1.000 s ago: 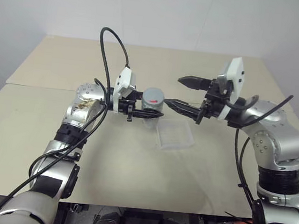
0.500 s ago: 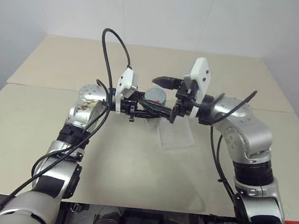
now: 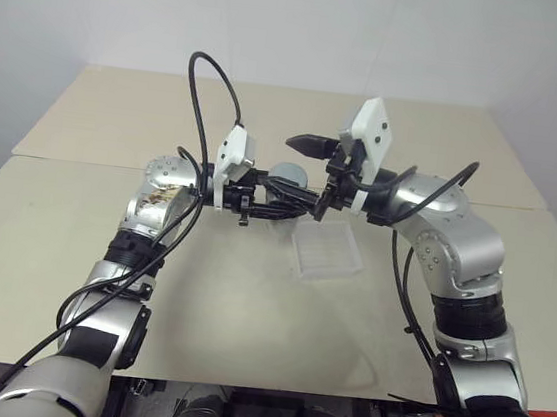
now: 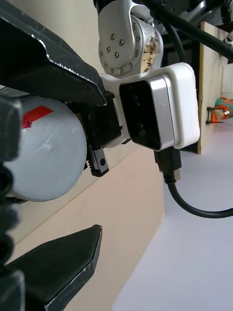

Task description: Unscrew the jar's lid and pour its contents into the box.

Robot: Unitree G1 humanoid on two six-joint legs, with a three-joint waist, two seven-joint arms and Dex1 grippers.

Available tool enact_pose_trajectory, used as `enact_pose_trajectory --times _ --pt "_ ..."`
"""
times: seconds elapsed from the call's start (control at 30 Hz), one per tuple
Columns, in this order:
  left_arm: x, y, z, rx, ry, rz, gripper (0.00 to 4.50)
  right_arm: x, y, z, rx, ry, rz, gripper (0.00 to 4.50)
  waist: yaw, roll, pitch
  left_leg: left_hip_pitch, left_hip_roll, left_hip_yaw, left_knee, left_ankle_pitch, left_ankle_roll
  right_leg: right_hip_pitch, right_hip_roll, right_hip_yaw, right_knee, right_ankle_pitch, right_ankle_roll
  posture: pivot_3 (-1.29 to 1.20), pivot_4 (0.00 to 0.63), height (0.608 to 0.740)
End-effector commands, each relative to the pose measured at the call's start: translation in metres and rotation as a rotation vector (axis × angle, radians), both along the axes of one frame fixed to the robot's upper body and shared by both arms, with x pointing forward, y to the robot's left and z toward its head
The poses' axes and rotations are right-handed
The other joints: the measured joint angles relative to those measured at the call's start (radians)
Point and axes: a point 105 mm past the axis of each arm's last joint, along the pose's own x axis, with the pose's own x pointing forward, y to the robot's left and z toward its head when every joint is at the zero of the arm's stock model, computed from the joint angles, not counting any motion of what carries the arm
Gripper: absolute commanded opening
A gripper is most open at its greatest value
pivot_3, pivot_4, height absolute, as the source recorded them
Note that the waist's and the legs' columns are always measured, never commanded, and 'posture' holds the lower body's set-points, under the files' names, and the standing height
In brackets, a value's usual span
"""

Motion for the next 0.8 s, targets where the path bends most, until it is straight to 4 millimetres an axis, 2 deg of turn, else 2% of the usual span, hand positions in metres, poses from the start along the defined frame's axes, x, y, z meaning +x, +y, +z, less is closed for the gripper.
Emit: enact_pose_trajectory --times 0.03,0.37,0.53,0.8 --pt "-0.002 0.000 0.020 -0.014 -0.057 -0.017 2.07 -0.002 -0.006 0.005 0.008 -0.033 -0.024 4.48 0.000 0.000 0.000 0.000 0.000 0.000 0.000 0.000 0.000 0.000 0.000 0.000 0.000 0.000 0.000 0.00 0.150 0.740" --pt "-0.004 0.001 0.020 -0.009 -0.025 -0.017 2.07 -0.005 -0.002 0.001 0.017 -0.020 -0.017 4.48 0.000 0.000 0.000 0.000 0.000 0.000 0.000 0.000 0.000 0.000 0.000 0.000 0.000 0.000 0.000 0.00 0.150 0.740" --pt "-0.005 0.001 0.022 -0.011 -0.030 -0.026 2.07 0.001 -0.004 0.000 0.016 -0.011 -0.048 4.48 0.000 0.000 0.000 0.000 0.000 0.000 0.000 0.000 0.000 0.000 0.000 0.000 0.000 0.000 0.000 0.00 0.150 0.740" --pt "-0.006 0.003 0.021 -0.006 -0.025 -0.032 2.07 0.013 -0.023 -0.002 0.007 0.000 -0.116 4.48 0.000 0.000 0.000 0.000 0.000 0.000 0.000 0.000 0.000 0.000 0.000 0.000 0.000 0.000 0.000 0.00 0.150 0.740"
